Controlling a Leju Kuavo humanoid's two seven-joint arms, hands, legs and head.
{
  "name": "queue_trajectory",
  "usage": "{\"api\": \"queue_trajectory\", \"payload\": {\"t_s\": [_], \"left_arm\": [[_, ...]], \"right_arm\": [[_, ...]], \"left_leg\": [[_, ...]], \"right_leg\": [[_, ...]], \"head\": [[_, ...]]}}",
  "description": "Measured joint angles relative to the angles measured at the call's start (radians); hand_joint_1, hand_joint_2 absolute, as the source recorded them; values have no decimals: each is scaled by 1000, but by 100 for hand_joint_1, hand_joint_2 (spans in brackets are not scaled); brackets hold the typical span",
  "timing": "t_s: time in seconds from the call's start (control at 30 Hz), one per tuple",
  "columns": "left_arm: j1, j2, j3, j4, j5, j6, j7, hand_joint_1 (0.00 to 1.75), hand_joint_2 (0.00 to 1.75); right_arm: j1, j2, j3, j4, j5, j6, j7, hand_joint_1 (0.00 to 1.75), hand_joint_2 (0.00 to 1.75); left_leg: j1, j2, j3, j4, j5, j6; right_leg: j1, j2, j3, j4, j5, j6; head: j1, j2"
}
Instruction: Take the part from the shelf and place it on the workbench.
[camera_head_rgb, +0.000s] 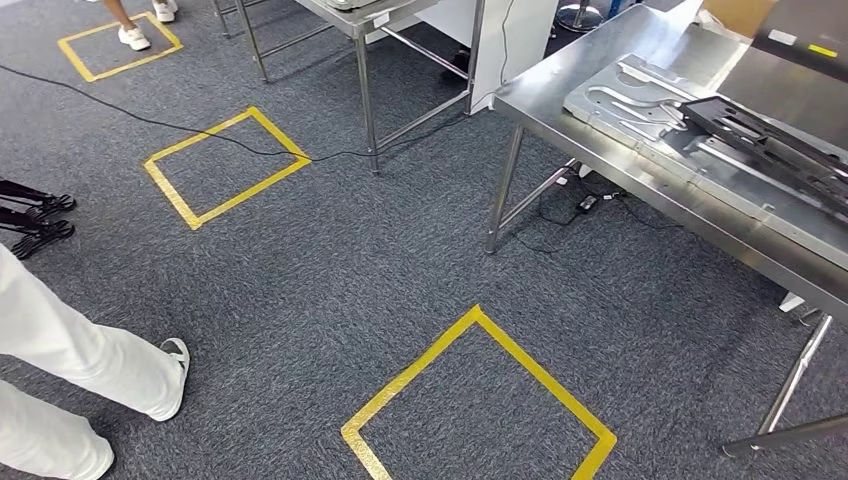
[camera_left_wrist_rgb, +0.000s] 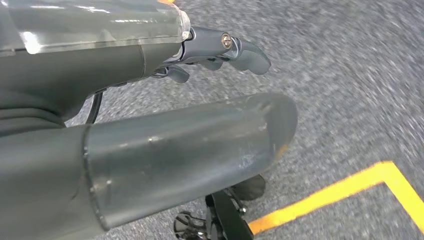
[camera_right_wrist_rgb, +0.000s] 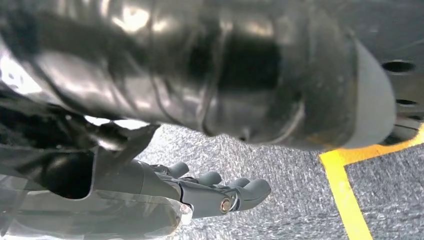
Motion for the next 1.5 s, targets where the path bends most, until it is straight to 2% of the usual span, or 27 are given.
{"api": "queue_trajectory", "payload": {"t_s": [0.03,0.1,0.17,0.23,0.27,0.33,0.4,0.47,0.5,0.53,0.6,0.67,0.73,0.77,0.83,0.9,0.97,1.0,1.03,1.1,1.13,1.2,1.27,1.33,1.4,1.47,1.5], "left_arm": [[0,0,0,2,-1,2,1,0,0],[-1,0,0,9,-2,7,3,0,0],[-3,1,0,15,-2,13,5,0,0],[-1,4,0,20,-2,20,8,0,0],[0,5,1,23,-2,23,9,0,0],[-1,9,1,31,-2,28,9,0,0],[-6,11,1,40,-2,31,9,0,0],[-8,14,1,46,-2,33,9,0,0],[-7,15,1,49,-2,33,9,0,0],[-6,17,1,51,-2,34,9,0,0],[-6,21,1,54,-2,35,9,0,0],[-9,24,1,58,-2,38,9,0,0],[-7,26,1,60,-2,39,9,0,0],[-5,27,1,61,-2,40,9,0,0],[-5,28,1,63,-2,41,10,0,0],[-8,29,1,66,-1,43,11,0,0],[-10,29,1,68,1,45,12,0,0],[-10,30,1,68,1,46,13,0,0],[-10,30,1,69,1,46,13,0,0],[-10,31,1,70,2,46,14,0,0],[-10,31,1,71,2,46,14,0,0],[-11,31,1,73,3,47,14,0,0],[-7,31,1,75,5,49,15,0,0],[-3,31,1,76,6,50,15,0,0],[-6,31,1,77,7,50,15,0,0],[-9,31,1,77,7,50,15,0,0],[-8,31,1,77,7,50,15,0,0]], "right_arm": [[0,0,-1,1,3,4,0,0,0],[0,-1,-7,2,9,10,0,0,0],[-2,-2,-12,3,14,12,-2,0,0],[-6,-2,-15,3,23,12,-5,0,0],[-8,-1,-17,4,28,12,-8,0,0],[-8,0,-22,5,38,9,-16,0,0],[-7,-1,-29,10,45,6,-21,0,0],[-9,-1,-38,15,54,5,-24,0,0],[-11,-1,-42,17,57,4,-27,0,0],[-12,-1,-46,18,61,5,-29,0,0],[-16,-1,-50,22,67,5,-31,0,0],[-20,-1,-56,26,74,5,-33,0,0],[-29,-1,-63,29,82,5,-35,0,0],[-32,-1,-66,29,85,6,-35,0,0],[-34,-1,-71,29,91,8,-37,0,0],[-32,-1,-77,29,96,11,-38,0,0],[-32,-1,-84,30,102,13,-38,0,0],[-32,-1,-88,30,105,15,-38,0,0],[-32,-1,-91,30,108,18,-38,0,0],[-32,-1,-97,30,114,24,-38,0,0],[-32,-1,-100,30,116,25,-38,0,0],[-33,-1,-105,30,119,27,-40,0,0],[-35,0,-106,28,126,34,-42,0,0],[-34,3,-108,25,132,43,-44,0,0],[-27,4,-111,20,135,52,-47,0,0],[-19,4,-113,13,128,61,-47,0,0],[-15,4,-113,8,118,64,-44,0,0]], "left_leg": [[0,-14,1,3,-1,-1],[-1,-41,-4,12,-5,-7],[-1,-62,-13,20,-7,-18],[2,-80,-21,22,-7,-31],[2,-71,-25,29,-11,-37],[2,-22,-50,87,-48,-47],[5,24,-110,208,-112,-56],[10,38,-156,300,-141,-64],[12,42,-151,291,-127,-66],[14,50,-125,244,-97,-67],[13,84,-48,103,-35,-62],[7,108,-9,26,-14,-51],[2,94,-10,16,-15,-38],[3,84,-7,11,-12,-31],[7,64,2,-4,-1,-16],[7,45,3,-8,4,-7],[4,19,2,-6,4,-3],[3,5,3,-4,2,-3],[3,-11,4,-2,1,-4],[1,-39,5,6,-5,-9],[0,-52,3,12,-9,-14],[1,-72,-6,20,-13,-26],[5,-83,-10,21,-15,-38],[7,-45,-24,55,-39,-49],[8,13,-75,158,-96,-57],[11,34,-135,272,-140,-65],[12,39,-144,290,-138,-67]], "right_leg": [[0,7,22,-55,41,-3],[-1,50,73,-184,105,-12],[1,76,93,-239,118,-20],[2,59,94,-245,120,-28],[1,47,97,-249,123,-34],[-3,20,103,-259,127,-47],[0,-8,104,-260,125,-53],[2,-38,104,-259,122,-53],[2,-51,105,-259,120,-51],[2,-64,107,-259,117,-49],[3,-86,115,-258,111,-41],[6,-103,122,-258,106,-30],[7,-119,130,-263,103,-18],[5,-115,135,-261,97,-10],[3,-72,121,-216,62,-2],[2,-20,63,-95,0,-3],[2,-5,5,5,-27,-4],[2,-3,-5,9,-12,-5],[1,-1,4,-24,21,-7],[0,24,48,-145,96,-11],[-1,41,67,-195,117,-14],[1,59,80,-233,123,-21],[3,40,84,-240,124,-34],[2,17,92,-252,128,-49],[4,-8,97,-257,128,-59],[6,-38,98,-256,124,-61],[7,-52,99,-256,121,-61]], "head": [[0,0],[0,0],[0,0],[0,0],[0,0],[0,0],[0,0],[0,0],[0,0],[0,0],[0,0],[0,0],[0,0],[0,0],[0,0],[0,0],[0,0],[0,0],[0,0],[0,0],[0,0],[0,0],[0,0],[0,0],[-1,0],[-1,0],[-1,0]]}}
